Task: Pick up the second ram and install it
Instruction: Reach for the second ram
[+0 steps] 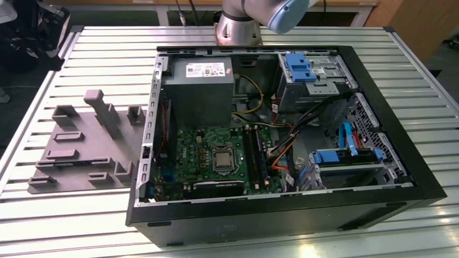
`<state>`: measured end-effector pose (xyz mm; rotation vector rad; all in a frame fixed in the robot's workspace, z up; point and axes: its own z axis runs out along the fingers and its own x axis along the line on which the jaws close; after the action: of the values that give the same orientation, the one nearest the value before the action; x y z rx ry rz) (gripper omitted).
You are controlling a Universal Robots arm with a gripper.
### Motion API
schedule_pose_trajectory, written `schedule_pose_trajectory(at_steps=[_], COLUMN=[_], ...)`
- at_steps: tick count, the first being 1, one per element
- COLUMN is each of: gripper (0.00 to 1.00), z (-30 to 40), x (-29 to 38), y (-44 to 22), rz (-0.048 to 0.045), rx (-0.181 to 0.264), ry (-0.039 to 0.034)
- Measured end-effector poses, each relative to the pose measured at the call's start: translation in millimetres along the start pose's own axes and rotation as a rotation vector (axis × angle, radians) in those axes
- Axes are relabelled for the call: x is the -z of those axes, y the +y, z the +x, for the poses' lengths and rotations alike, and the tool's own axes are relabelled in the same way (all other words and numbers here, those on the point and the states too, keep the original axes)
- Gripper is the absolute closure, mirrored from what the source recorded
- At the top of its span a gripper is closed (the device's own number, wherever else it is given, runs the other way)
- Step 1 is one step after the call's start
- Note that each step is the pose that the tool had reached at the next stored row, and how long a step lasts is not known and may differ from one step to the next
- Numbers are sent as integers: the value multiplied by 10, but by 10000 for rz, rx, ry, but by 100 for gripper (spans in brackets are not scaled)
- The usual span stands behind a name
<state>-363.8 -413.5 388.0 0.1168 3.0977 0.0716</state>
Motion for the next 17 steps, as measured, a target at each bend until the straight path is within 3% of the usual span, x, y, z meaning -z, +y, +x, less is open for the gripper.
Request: schedule_pose_trajectory(at_steps=[17], gripper=[89], z=[1], x=[-55], y=[-102], rz=[0], rx=[0], ry=[0])
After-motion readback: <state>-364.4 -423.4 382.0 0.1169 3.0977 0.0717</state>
